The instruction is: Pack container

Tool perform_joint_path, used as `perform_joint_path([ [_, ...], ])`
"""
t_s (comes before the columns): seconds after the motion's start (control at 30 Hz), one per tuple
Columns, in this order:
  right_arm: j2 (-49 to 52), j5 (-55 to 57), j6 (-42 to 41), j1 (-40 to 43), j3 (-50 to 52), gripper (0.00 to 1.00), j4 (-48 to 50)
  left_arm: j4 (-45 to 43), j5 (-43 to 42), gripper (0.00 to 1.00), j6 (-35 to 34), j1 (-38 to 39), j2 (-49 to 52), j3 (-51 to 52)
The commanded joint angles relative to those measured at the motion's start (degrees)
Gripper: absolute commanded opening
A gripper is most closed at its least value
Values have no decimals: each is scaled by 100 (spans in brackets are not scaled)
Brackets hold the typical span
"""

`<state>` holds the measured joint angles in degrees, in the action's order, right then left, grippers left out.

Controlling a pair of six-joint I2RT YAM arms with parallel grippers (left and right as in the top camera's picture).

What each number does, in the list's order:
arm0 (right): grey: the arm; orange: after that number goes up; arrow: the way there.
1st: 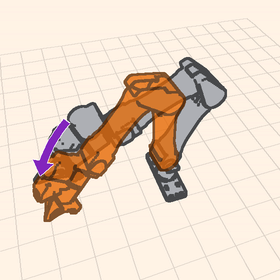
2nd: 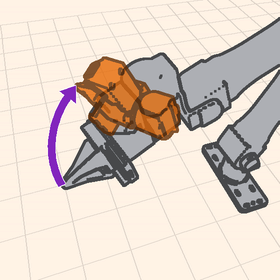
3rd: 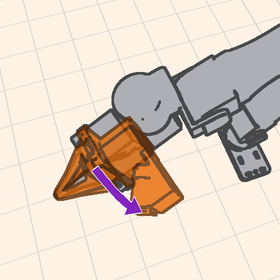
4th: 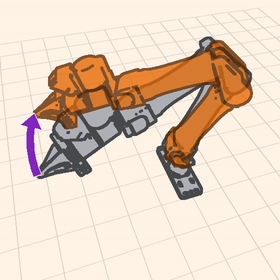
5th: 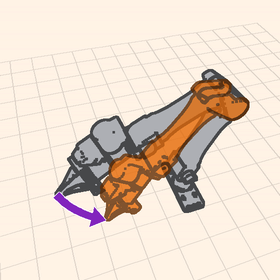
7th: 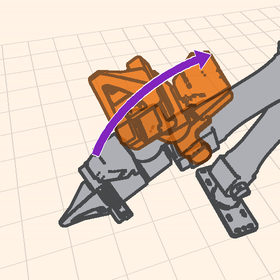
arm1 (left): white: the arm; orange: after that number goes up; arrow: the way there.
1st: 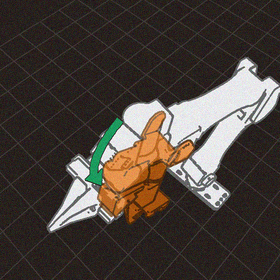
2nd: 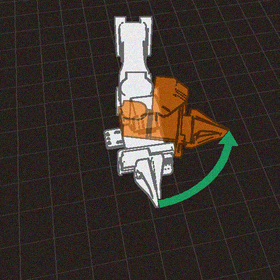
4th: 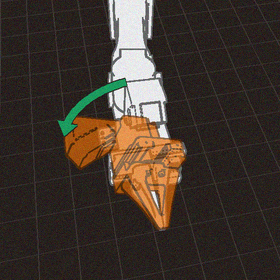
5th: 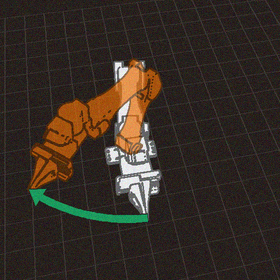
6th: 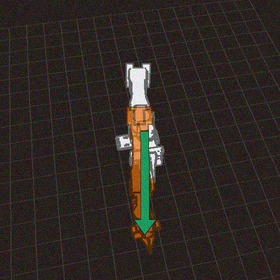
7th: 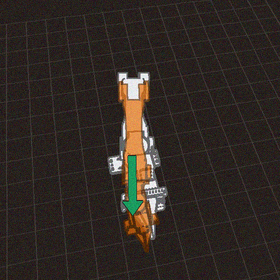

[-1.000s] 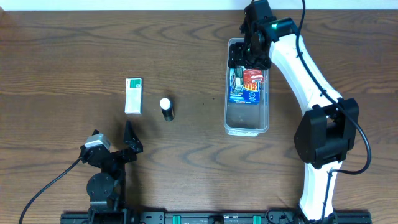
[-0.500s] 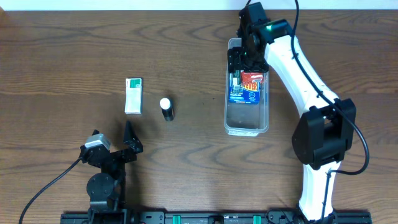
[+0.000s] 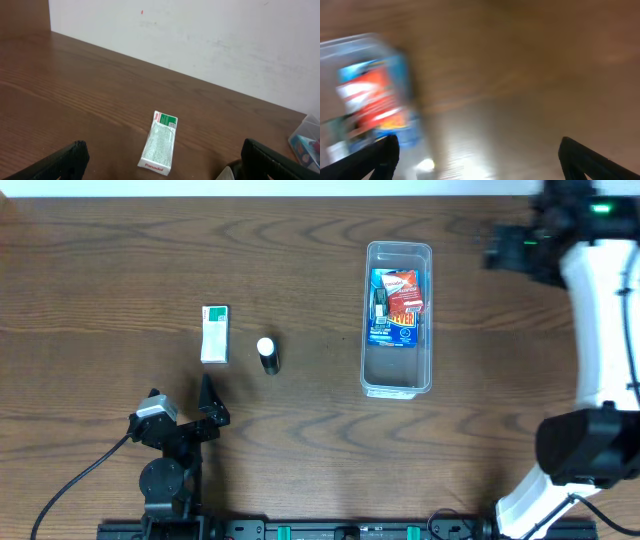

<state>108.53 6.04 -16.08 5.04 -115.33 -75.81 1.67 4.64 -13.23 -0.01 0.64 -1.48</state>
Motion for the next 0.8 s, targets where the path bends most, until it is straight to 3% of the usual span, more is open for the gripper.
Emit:
perform_joint_path([
  [0.0,103,118,48,485,74,99,-92,208,63,98,74,-35,-2,125],
  [0.27,103,50,24,1215,74,99,-114,208,63,98,74,-35,-2,125],
  [0.77,103,39,28,1263,74,99,-116,190,48,98,-28,-35,-4,125],
])
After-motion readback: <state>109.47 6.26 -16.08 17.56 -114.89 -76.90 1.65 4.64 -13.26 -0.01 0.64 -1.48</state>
